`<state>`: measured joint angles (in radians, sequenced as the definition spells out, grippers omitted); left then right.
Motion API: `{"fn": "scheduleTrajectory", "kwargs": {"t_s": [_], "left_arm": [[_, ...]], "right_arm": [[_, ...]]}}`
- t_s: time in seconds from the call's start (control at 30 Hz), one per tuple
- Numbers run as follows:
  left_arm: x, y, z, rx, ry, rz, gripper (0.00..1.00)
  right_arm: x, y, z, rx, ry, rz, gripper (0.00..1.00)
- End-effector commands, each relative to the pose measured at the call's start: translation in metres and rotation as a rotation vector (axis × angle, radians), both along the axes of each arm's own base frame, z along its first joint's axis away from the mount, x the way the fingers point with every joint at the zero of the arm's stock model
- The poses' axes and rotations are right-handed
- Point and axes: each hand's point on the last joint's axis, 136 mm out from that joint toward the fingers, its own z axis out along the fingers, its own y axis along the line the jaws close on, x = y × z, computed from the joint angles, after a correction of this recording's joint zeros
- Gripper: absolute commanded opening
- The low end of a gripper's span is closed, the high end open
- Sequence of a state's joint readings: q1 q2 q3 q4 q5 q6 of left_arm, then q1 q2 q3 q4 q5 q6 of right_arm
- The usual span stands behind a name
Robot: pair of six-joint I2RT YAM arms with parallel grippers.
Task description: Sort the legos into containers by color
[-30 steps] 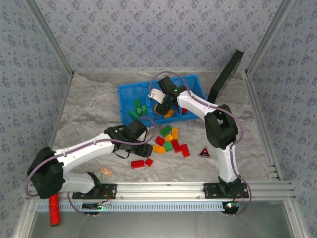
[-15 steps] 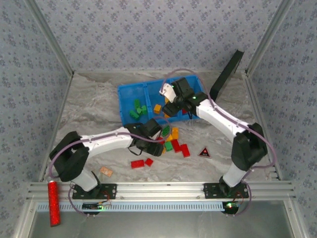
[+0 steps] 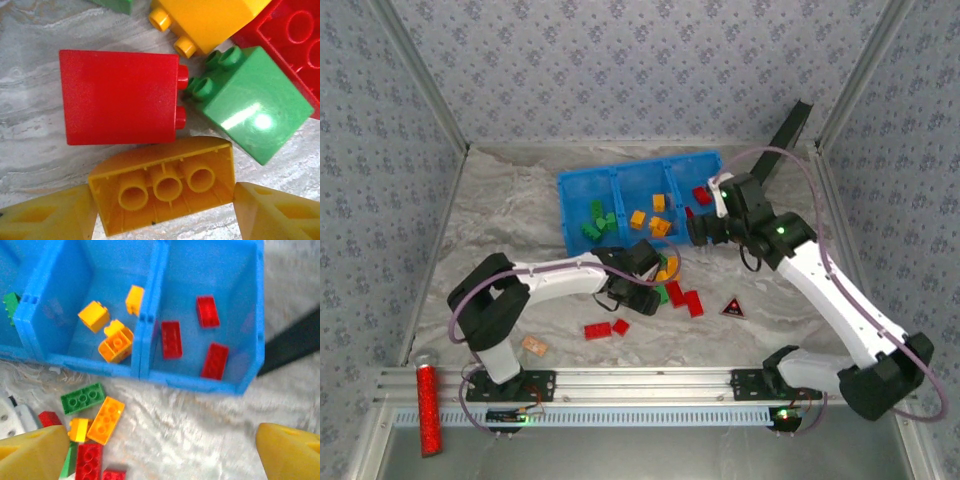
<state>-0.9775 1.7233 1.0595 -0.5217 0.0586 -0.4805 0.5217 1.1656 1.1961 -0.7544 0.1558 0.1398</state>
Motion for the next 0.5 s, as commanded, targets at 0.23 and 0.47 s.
{"fn": "scheduleTrajectory", "kwargs": {"t_s": [0.23, 0.47], "left_arm": [[0.004, -0.003, -0.013, 0.074, -0.007, -0.029, 0.71], [0.008, -0.007, -0.017, 0.081, -0.011, -0.024, 0.65]], "right_arm": [[-0.076, -0.033, -0.068, 0.207, 0.312, -0.289, 0.95], [-0.084, -0.030, -0.090, 0.237, 0.375, -0.310, 0.94]]}}
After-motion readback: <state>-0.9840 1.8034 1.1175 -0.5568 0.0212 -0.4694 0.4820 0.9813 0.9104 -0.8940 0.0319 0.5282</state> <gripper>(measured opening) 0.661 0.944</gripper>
